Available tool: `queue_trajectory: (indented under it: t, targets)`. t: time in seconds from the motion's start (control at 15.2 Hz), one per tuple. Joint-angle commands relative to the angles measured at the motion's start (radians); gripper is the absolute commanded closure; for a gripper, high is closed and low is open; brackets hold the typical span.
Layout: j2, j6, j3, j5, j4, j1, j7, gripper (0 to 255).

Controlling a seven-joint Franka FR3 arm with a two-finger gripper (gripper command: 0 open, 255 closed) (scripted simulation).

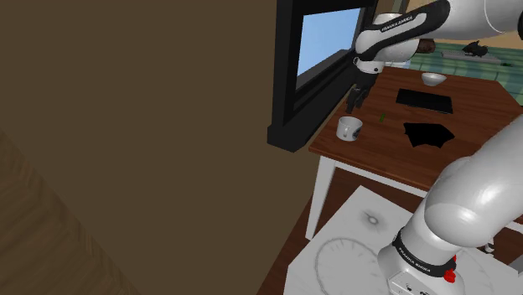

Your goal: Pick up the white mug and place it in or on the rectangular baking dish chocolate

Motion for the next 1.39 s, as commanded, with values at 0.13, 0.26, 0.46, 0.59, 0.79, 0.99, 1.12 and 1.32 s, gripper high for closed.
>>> queue_trajectory:
  t: [0.13,0.26,0.46,0.59,0.79,0.99,1.12,1.32]
  targets:
    - [0.17,0.039,-0.071,0.095,0.083,-0.001,-0.137,0]
    - [0.262,0.048,-0.094,0.157,0.133,-0.016,-0.211,0]
    - [0.403,0.049,-0.103,0.253,0.218,-0.062,-0.316,0]
    - [0.491,0.043,-0.095,0.309,0.28,-0.104,-0.374,0]
    - [0.511,0.077,-0.084,0.327,0.261,-0.111,-0.386,0]
    - [0.533,0.109,-0.075,0.348,0.245,-0.117,-0.4,0]
    - [0.545,0.126,-0.069,0.359,0.237,-0.121,-0.407,0]
    - [0.544,0.126,-0.065,0.358,0.237,-0.124,-0.406,0]
